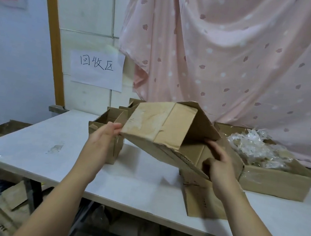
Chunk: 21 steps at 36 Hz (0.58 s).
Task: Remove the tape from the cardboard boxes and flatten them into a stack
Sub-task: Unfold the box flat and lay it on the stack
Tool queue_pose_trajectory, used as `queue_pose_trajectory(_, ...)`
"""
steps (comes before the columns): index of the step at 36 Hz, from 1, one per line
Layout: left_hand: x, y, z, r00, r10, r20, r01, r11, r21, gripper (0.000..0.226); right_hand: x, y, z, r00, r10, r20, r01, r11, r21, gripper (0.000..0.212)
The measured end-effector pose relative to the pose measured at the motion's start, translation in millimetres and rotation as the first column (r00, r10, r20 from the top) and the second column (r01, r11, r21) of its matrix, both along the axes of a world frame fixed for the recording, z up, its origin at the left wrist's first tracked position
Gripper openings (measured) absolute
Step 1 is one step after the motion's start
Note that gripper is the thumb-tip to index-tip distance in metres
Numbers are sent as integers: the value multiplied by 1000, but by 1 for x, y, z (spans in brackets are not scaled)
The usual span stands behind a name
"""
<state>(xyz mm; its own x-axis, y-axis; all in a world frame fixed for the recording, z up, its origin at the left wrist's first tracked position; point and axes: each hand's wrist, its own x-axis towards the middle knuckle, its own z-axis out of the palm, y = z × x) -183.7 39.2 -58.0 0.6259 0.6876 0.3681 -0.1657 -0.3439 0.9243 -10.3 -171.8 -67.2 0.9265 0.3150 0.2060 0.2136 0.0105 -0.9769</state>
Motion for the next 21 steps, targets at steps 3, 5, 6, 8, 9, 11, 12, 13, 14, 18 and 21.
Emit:
queue_pose_trajectory(3,1,3,1,996,32,-81,-29,999,33,58,4,-5,-7,1000,22,6,-22,1000,-13,63)
queue_pose_trajectory(5,0,4,2,996,12,-86,-8,999,53,61,7,-8,-9,999,40,14,-40,999,-27,62)
queue_pose_trajectory(6,0,3,3,996,-22,-88,26,999,46,61,9,-9,-10,998,55,13,-54,998,-35,62)
queue_pose_trajectory(8,-1,1,4,985,-153,-79,147,986,-77,62,13,-11,-9,993,120,-24,-120,992,-37,59)
queue_pose_trajectory(9,-1,1,3,969,-239,-66,225,959,-175,64,15,-11,-9,988,147,-45,-149,988,-38,55)
queue_pose_trajectory(11,-3,1,-1,909,-414,-48,376,865,-332,62,16,-11,-10,985,159,-68,-163,985,-52,48)
queue_pose_trajectory(12,-3,1,-3,871,-489,-47,438,815,-379,58,15,-11,-12,984,152,-92,-157,986,-54,47)
queue_pose_trajectory(13,-5,-1,-3,842,-538,-39,469,767,-438,54,17,-12,-16,983,143,-113,-150,987,-56,48)
queue_pose_trajectory(14,-5,-3,-4,815,-579,-26,495,719,-488,50,17,-12,-18,979,160,-129,-168,984,-56,50)
queue_pose_trajectory(18,-3,-7,-3,805,-592,36,516,669,-534,59,20,-15,-21,972,194,-135,-205,975,-79,44)
queue_pose_trajectory(21,2,-2,-1,884,-466,41,416,745,-521,55,21,-18,-25,973,210,-96,-220,970,-106,41)
